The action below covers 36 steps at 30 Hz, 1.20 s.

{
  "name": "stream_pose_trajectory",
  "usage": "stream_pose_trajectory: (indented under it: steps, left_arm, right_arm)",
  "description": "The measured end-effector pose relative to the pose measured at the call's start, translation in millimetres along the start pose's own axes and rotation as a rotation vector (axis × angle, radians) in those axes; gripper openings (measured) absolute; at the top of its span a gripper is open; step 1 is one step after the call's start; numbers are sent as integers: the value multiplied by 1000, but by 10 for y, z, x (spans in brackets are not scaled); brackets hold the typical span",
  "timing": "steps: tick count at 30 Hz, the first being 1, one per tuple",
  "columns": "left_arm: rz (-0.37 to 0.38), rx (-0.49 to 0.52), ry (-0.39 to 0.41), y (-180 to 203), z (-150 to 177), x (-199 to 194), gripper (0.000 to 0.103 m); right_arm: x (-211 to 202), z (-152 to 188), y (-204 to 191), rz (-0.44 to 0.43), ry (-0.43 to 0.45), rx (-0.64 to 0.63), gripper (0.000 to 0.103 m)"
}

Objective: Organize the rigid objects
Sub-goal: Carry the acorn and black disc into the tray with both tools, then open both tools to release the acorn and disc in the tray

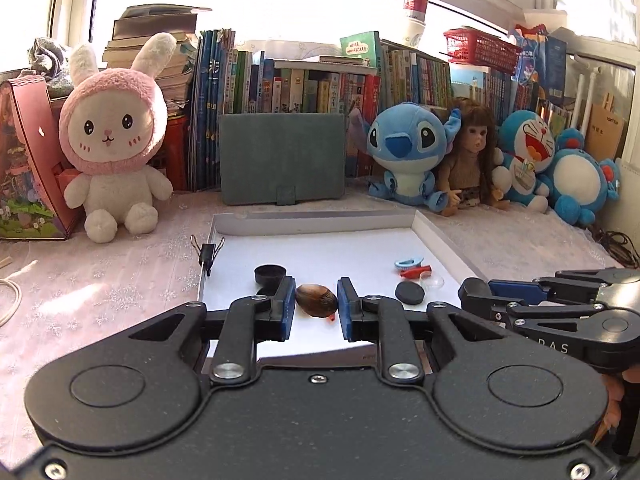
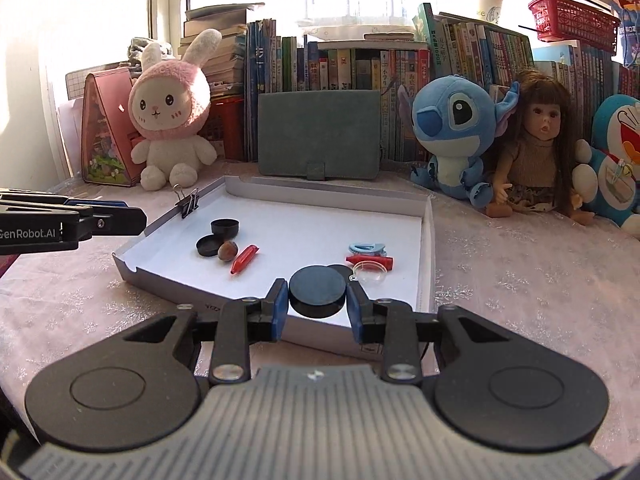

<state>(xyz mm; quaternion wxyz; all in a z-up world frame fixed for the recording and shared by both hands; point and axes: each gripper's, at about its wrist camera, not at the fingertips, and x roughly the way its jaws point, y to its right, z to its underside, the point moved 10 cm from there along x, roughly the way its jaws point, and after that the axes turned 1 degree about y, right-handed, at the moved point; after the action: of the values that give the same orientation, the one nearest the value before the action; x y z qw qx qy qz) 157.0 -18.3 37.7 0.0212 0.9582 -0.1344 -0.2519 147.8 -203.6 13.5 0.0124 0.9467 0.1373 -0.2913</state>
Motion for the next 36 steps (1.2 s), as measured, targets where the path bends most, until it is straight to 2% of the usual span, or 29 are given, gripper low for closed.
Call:
stream_pose_trajectory:
  steps: [5, 9, 12, 16, 25, 36]
  left_arm:
    - [7, -83, -66, -133, -131, 358, 21]
    - [-28, -82, -139, -225, 14, 616, 21]
    - [-44, -100, -207, -279, 138, 821, 21]
    - [-60, -94, -243, -308, 217, 985, 21]
    - [-92, -62, -283, -307, 379, 1180, 21]
    - [-123, -25, -247, -341, 383, 1245, 21]
  right_arm:
    - [201, -125, 196, -7, -63, 88, 37]
    - [347, -65, 223, -8, -126, 87, 37]
    - [514, -3, 237, -45, -220, 119, 37]
    - [681, 29, 234, -45, -288, 128, 37]
    - [862, 73, 165, -26, -325, 78, 37]
    - [922, 47, 245, -2, -286, 91, 37]
